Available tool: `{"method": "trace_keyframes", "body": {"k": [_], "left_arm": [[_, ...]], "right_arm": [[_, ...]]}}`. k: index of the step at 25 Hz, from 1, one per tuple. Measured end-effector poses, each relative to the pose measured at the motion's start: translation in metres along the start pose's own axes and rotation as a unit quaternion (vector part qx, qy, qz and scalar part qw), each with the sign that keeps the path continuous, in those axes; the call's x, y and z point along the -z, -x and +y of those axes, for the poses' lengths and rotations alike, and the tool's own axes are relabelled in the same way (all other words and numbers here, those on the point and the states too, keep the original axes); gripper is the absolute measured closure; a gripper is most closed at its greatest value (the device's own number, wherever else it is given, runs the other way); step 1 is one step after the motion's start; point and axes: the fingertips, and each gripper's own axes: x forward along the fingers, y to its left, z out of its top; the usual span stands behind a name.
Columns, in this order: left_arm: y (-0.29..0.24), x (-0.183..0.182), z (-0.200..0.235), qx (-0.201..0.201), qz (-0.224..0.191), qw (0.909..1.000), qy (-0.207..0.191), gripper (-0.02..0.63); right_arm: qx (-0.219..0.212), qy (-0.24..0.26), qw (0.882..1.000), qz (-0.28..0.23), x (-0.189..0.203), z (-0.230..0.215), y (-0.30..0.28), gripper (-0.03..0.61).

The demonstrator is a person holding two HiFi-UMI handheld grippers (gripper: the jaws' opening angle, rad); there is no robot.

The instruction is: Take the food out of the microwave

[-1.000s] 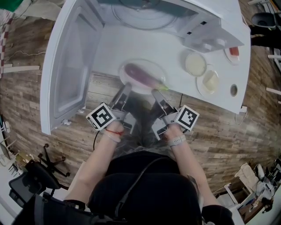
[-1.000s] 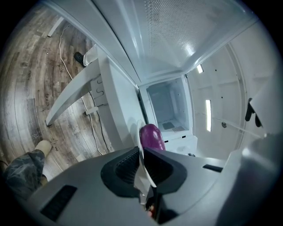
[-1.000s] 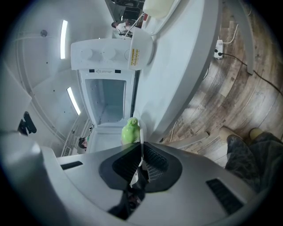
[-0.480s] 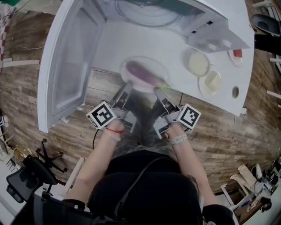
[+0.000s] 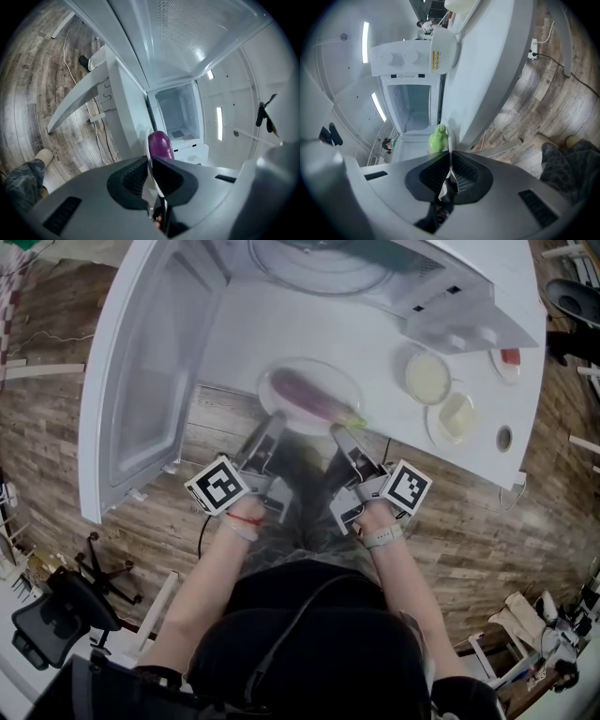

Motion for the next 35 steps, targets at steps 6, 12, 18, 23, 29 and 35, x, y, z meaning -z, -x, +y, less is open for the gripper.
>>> {"method": "trace_keyframes", "body": {"k": [6,12,18,23,29,35], "left_arm": [[-0.005,0.006,-0.004,0.015,0.035,0.9990,-0.023,0.574],[-0.004,0.011,-0.003,0.019,0.051,0.9983,-0.020,0.569],[-0.003,0.015,-0.005,0.032,0.062,0.9976,-0.004,0.568],[-0.003,0.018,-0.006,0.047,0.075,0.9959,0.017,0.568],[-0.002,0.021,-0.010,0.064,0.083,0.9936,0.043,0.568],[0.000,0.032,-0.014,0.081,0.102,0.9900,0.054,0.569]], "right_arm": [[-0.002,-0.005,1.000,-0.005,-0.003,-0.001,0.000,0.546],[-0.003,-0.007,1.000,-0.008,-0.005,0.000,-0.001,0.546],[-0.004,-0.008,1.000,-0.010,-0.005,0.000,-0.001,0.546],[-0.005,-0.006,1.000,-0.008,-0.005,0.000,-0.002,0.546],[-0.005,-0.010,1.000,-0.009,-0.005,0.000,-0.001,0.546],[-0.004,-0.005,1.000,-0.008,-0.006,0.000,-0.001,0.546]]}}
